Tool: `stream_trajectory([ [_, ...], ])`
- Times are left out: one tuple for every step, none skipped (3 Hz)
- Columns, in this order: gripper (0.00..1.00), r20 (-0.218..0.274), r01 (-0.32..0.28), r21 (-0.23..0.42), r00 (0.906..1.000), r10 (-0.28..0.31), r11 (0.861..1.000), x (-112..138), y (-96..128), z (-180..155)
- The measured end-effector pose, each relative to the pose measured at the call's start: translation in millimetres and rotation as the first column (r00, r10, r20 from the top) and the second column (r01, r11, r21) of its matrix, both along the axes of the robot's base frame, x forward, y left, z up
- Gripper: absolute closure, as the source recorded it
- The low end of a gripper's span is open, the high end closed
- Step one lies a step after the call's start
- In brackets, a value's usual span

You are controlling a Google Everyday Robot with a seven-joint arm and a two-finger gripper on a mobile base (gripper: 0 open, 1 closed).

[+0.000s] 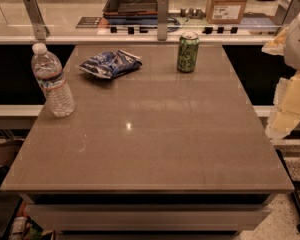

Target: Pick green can

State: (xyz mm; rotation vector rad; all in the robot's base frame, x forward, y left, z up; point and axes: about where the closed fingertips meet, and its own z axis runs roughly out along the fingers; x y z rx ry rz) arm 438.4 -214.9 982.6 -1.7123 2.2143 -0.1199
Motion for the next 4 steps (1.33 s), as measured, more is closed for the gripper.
stream_trajectory([
  [0.00, 0.000, 0.000, 0.000, 1.0000, 0.000, 1.000, 0.0, 0.0, 0.0],
  [0.00, 0.021, -0.002, 0.018, 0.9998, 0.001, 1.000, 7.6, 0.5, 2.9],
  [0.00, 0.069, 0.021, 0.087, 0.9973, -0.027, 0.996, 35.4, 0.0, 4.9],
  [0.00, 0.115, 0.093, 0.231, 0.9858, -0.122, 0.969, 72.3, -3.0, -1.1],
])
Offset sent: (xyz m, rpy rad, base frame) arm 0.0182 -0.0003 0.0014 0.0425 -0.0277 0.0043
